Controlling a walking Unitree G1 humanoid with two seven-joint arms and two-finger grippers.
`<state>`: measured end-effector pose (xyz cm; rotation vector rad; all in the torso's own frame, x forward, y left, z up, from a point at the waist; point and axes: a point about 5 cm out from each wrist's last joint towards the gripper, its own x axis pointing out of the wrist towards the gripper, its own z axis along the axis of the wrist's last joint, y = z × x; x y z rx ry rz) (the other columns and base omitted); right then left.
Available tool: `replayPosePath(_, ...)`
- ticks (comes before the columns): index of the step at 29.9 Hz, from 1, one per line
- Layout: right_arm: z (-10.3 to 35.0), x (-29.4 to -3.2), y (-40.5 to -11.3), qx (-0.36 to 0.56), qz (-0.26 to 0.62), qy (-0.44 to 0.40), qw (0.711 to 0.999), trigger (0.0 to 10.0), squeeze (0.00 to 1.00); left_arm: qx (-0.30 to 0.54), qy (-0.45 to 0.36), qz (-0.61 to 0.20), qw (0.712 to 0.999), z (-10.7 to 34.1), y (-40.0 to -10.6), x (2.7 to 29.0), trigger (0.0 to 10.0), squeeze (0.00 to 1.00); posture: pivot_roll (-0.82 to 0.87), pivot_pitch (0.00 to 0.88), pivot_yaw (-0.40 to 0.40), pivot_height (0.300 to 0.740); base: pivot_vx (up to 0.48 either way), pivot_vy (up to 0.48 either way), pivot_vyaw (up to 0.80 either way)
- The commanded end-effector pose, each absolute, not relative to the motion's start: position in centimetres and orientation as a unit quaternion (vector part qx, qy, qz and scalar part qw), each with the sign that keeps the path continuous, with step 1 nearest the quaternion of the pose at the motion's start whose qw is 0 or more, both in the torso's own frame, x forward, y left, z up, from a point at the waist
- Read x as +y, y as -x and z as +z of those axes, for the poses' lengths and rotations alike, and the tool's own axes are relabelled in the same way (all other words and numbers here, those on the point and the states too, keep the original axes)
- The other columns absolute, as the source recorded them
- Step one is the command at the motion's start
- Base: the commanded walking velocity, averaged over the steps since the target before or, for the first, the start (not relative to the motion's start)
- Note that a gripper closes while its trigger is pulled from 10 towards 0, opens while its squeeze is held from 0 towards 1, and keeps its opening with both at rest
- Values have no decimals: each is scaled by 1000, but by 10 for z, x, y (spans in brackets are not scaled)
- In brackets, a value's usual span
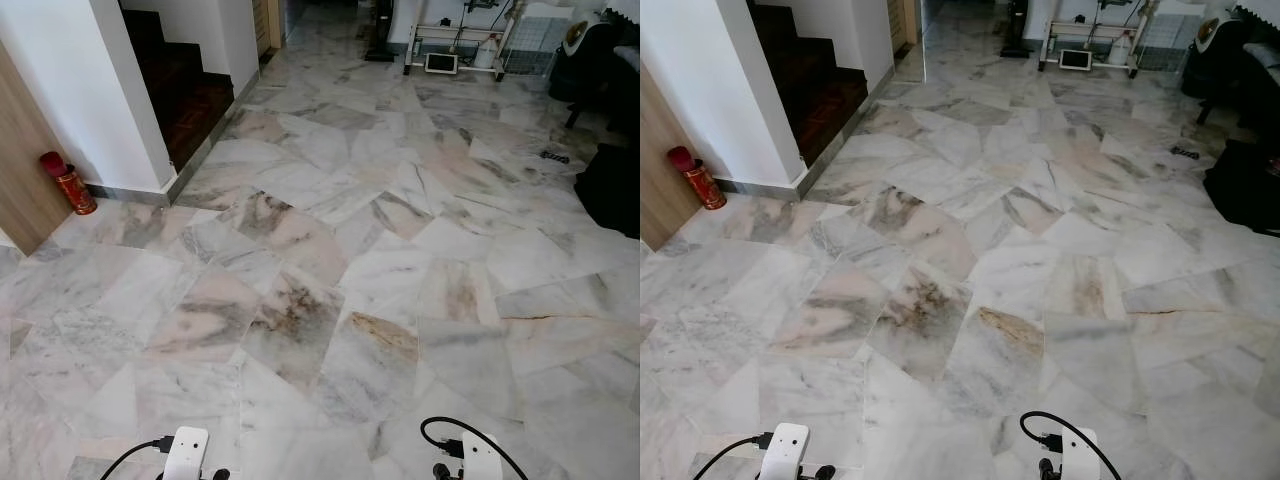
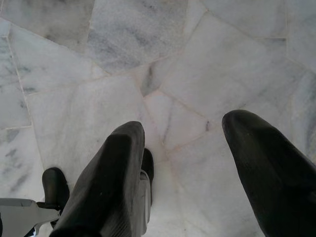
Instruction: Move the pillow to the sofa from floor
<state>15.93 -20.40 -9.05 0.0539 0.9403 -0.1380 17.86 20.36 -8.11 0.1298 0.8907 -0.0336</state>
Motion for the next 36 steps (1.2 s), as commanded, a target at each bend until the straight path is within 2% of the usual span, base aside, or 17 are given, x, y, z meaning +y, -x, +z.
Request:
replayPosePath(1, -56, -217, -228, 443, -107, -109, 883, 10000, 0, 500, -8, 59, 864, -87, -137, 258, 10000, 0, -33, 0, -25, 740, 0, 0, 0)
replayPosePath(16, -54, -215, -233, 433, -114, -125, 885, 10000, 0, 492, -11, 59, 869, -84, -143, 261, 10000, 0, -32, 0, -17, 740, 0, 0, 0)
replayPosePath(21, -53, -214, -234, 434, -116, -137, 883, 10000, 0, 450, 23, 93, 888, -80, -146, 263, 10000, 0, -42, 0, -20, 740, 0, 0, 0)
replayPosePath(26, -52, -216, -235, 426, -122, -135, 886, 10000, 0, 440, 22, 84, 894, -79, -149, 260, 10000, 0, -46, 0, -26, 740, 0, 0, 0)
replayPosePath(35, -54, -217, -231, 432, -114, -124, 886, 10000, 0, 443, 28, 89, 892, -82, -145, 256, 10000, 0, -55, 0, -46, 740, 0, 0, 0)
replayPosePath(36, -56, -220, -228, 435, -111, -119, 886, 10000, 0, 449, 32, 93, 888, -85, -140, 252, 10000, 0, -45, 0, -67, 740, 0, 0, 0)
